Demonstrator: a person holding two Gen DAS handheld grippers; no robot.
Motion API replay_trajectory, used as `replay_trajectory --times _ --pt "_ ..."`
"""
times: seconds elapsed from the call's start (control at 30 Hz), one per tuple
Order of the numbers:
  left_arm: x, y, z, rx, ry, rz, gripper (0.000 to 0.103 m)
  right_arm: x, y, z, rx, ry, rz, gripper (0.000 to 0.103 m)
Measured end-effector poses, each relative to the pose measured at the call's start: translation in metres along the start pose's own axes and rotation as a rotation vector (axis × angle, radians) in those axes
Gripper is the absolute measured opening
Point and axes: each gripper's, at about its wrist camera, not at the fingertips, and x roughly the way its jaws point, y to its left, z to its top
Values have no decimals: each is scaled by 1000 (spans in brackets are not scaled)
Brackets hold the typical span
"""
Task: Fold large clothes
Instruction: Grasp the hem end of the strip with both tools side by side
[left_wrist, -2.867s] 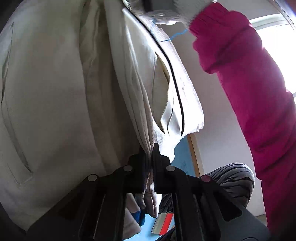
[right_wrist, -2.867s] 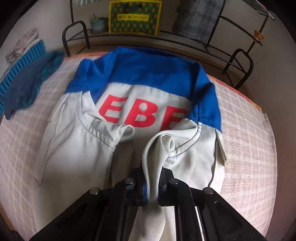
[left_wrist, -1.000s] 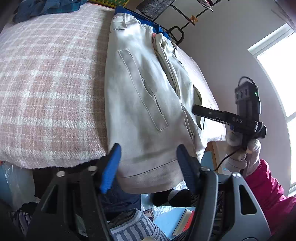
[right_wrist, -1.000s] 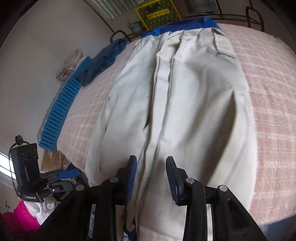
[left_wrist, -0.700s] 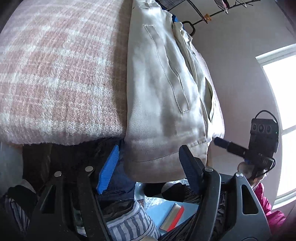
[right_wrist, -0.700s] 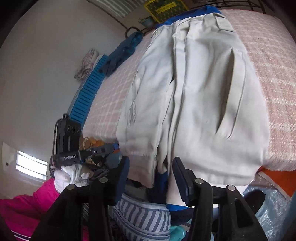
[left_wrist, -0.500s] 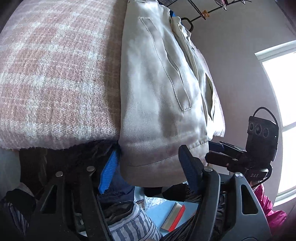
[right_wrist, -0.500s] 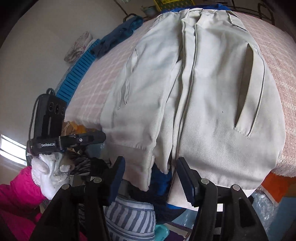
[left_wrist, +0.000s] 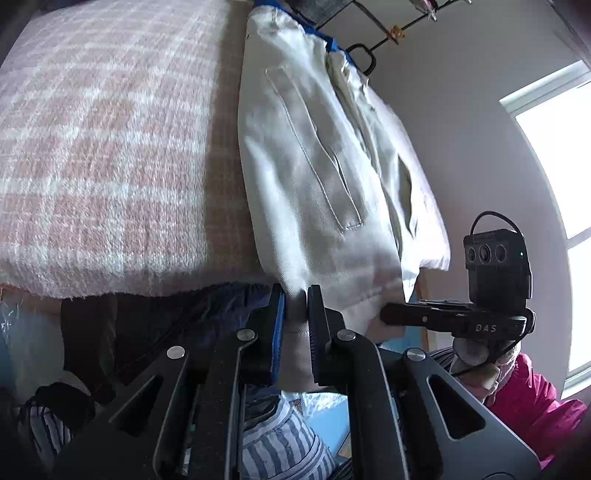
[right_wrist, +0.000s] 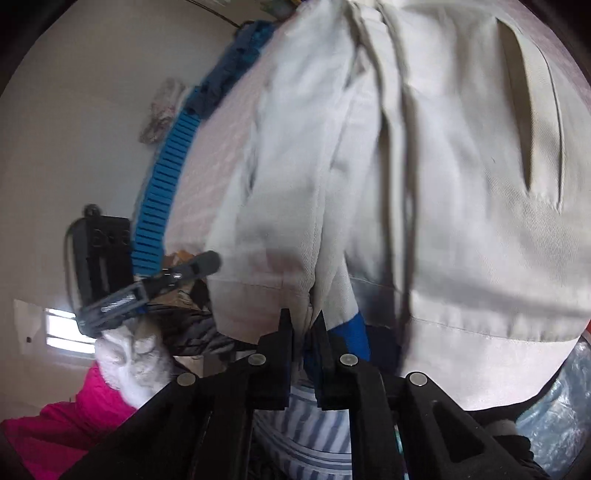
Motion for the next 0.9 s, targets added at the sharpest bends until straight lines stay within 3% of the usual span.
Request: replay_trajectory --times 0.07,0.13,0.2,0.23,0.37,0.5,0.67,0.9 --pt "8 -1 0 8 19 31 15 5 -6 1 10 11 19 7" --pt "6 -1 1 0 13 3 35 -7 6 2 -62 -13 2 18" --pt "2 -2 3 -3 -13 -5 54 -31 14 -1 -131 -70 -30 39" --pt "1 0 4 -5 -21 -7 57 -44 15 -2 -154 -105 -52 41" --pt "4 8 10 -23 -2 -19 57 -82 -10 -6 -212 -156 -253 48" --pt "21 11 14 -31 32 -12 57 -85 -57 -6 -167 -103 -301 54" --pt "40 15 26 -39 65 1 57 -75 -101 4 -121 -91 -241 55" --pt "59 10 35 12 83 8 57 -56 -99 23 -211 -64 -106 55"
